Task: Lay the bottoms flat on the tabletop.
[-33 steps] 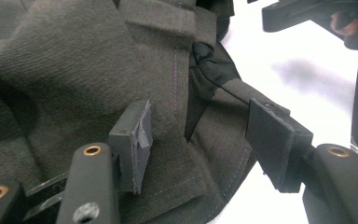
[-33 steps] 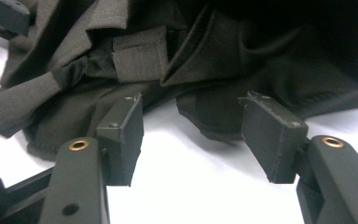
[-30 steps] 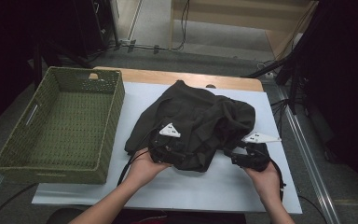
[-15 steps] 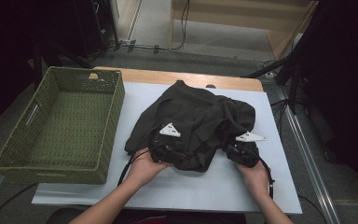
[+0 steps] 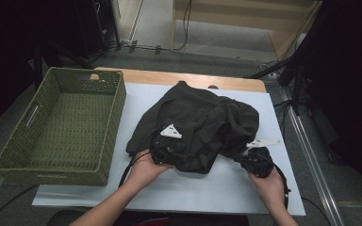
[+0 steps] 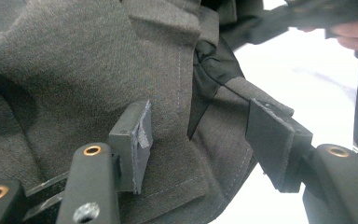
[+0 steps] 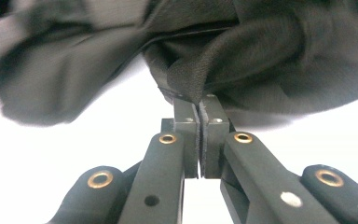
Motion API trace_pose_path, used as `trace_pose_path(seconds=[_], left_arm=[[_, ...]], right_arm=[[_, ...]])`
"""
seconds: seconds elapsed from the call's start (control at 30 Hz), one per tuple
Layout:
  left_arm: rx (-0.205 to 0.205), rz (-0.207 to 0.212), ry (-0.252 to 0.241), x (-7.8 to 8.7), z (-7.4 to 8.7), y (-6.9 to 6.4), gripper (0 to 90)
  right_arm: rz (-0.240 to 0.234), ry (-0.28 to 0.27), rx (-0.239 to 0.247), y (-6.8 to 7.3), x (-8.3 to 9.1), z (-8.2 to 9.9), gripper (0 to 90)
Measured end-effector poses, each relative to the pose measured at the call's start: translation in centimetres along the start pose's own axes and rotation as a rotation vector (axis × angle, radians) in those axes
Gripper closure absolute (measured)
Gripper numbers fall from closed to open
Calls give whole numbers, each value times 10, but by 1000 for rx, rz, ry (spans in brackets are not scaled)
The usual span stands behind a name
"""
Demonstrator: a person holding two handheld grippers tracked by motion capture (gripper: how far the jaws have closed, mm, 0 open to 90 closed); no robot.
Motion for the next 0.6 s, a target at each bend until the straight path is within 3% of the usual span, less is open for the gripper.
trace_pose_path(seconds=[0.27, 0.47, 0.6], left_arm=[[-6, -2, 2, 3, 0, -3, 419], [-6, -27, -3, 13, -2, 1, 419], [18, -42, -40, 27, -5, 8, 417]], right_arm=[[-27, 31, 26, 13, 42, 34, 862], [-50, 43, 17, 19, 60, 53, 863], [-56, 58, 34, 24, 65, 63, 862]])
Point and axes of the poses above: each handheld gripper's, and its own axes: x roughly backward along the jaws, z roughly out of its underside, y roughly to its left, the point moved 1 cm from there along -x, roughly forward along the jaws, and after that the axes turned 10 degrees about z, right-handed, at the moved point
